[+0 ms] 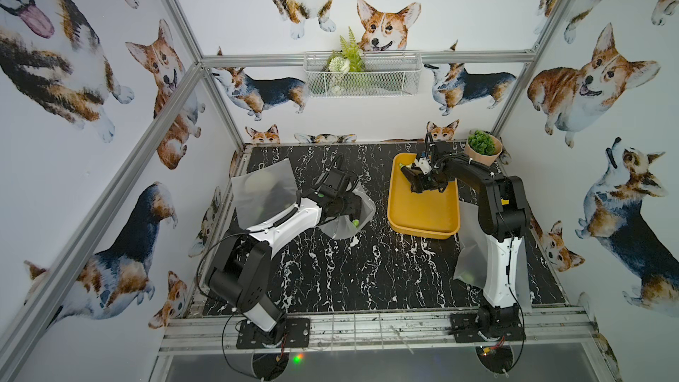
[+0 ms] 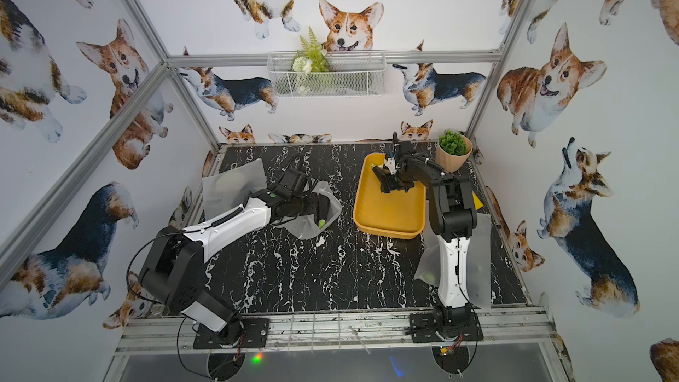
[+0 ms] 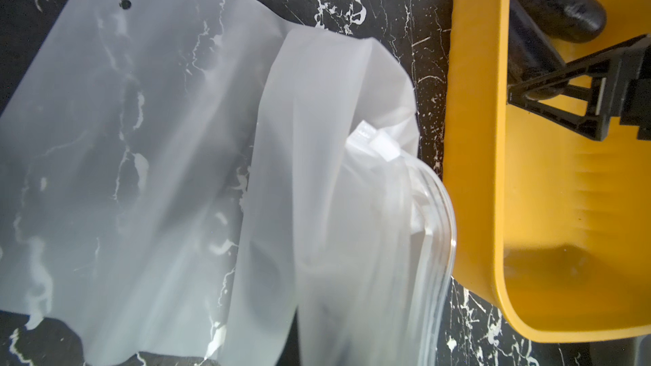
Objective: Place the eggplant in a zip-top bag and seal the zipper
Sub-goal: Pick up the eggplant from the basket.
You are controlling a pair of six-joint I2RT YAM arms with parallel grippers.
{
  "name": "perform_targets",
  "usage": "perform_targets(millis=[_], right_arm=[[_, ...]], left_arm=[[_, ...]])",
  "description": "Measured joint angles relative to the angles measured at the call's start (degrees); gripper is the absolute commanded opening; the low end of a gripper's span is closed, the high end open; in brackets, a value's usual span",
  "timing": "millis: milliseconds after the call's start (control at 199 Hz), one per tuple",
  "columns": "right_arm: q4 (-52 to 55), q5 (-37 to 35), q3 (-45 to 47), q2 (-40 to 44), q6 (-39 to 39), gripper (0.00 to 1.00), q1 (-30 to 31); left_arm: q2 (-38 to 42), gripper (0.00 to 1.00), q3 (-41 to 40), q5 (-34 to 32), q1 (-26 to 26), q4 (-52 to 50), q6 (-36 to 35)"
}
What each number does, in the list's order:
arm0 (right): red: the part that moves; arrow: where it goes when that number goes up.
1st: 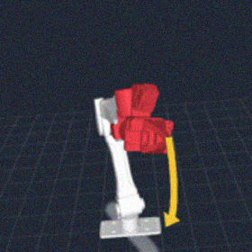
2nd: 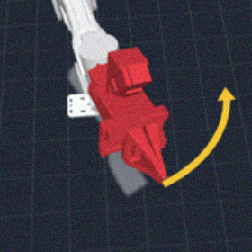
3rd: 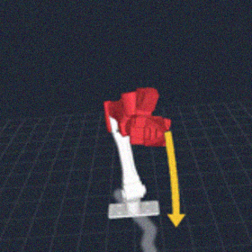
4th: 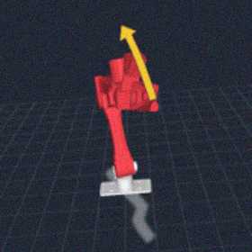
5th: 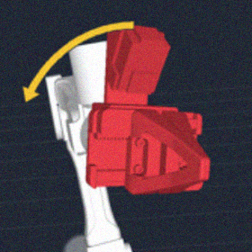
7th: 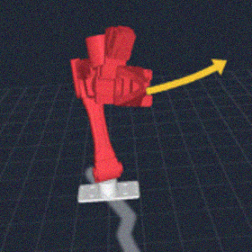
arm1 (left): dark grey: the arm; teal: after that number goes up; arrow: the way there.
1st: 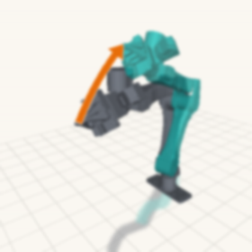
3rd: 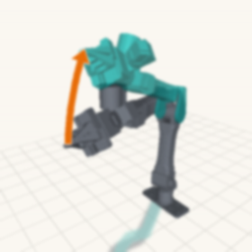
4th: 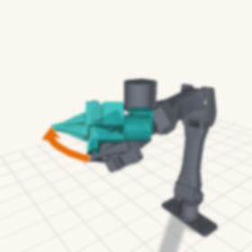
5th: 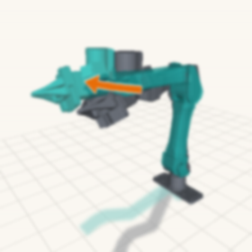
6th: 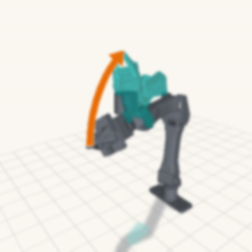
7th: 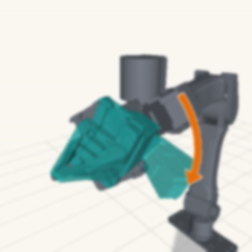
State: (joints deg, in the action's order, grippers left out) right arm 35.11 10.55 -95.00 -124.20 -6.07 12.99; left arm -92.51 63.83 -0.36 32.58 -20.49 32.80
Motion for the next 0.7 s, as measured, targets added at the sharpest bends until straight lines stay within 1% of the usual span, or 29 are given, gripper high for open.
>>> perform_targets(millis=[85, 125, 166, 211, 271, 296, 406, 482, 547, 697], right_arm=[[-0.3, -1.3, -1.4, -1.1, -0.5, 0.79, 1.7], [-0.4, -1.8, -2.7, -2.0, -0.9, 0.76, 2.5], [-0.3, -2.1, -4.2, -2.9, -1.2, 0.69, 3.1], [-0.4, -2.1, -5.9, -3.8, -1.2, 0.56, 3.5], [-0.4, -2.9, -7.3, -4.5, -1.2, 0.47, 3.4], [-0.4, -3.1, -7.5, -4.6, -1.1, 0.45, 3.4], [-0.8, -3.2, -7.2, -4.3, -0.8, 0.40, 3.1], [-1.6, -3.3, -4.3, -2.6, 0.3, 0.40, 3.3], [-2.8, -3.9, -0.5, 0.3, 0.7, 0.40, 3.5], [-8.0, -6.9, 10.4, 10.4, 3.4, 0.38, 5.6]], left_arm=[[-0.7, 0.00, 0.3, 0.0, 0.0, 0.0, 0.0], [-0.9, 0.00, 0.4, 0.0, 0.0, 0.0, 0.0], [-1.0, 0.00, 0.6, 0.0, 0.0, 0.0, 0.0], [-1.1, 0.00, 0.8, 0.0, 0.0, 0.0, 0.0], [-1.3, 0.00, 1.0, 0.0, 0.0, 0.0, 0.0], [-1.3, 0.00, 1.0, 0.0, 0.0, 0.0, 0.0], [-1.5, 0.00, 1.0, 0.0, 0.0, 0.0, 0.0], [-2.1, 0.00, 0.7, -0.2, 0.0, 0.7, -0.5], [-3.3, 0.00, -0.3, -0.5, 0.0, 3.4, -1.3], [-5.1, 0.00, -4.0, 0.3, -0.8, 10.3, -4.3]])
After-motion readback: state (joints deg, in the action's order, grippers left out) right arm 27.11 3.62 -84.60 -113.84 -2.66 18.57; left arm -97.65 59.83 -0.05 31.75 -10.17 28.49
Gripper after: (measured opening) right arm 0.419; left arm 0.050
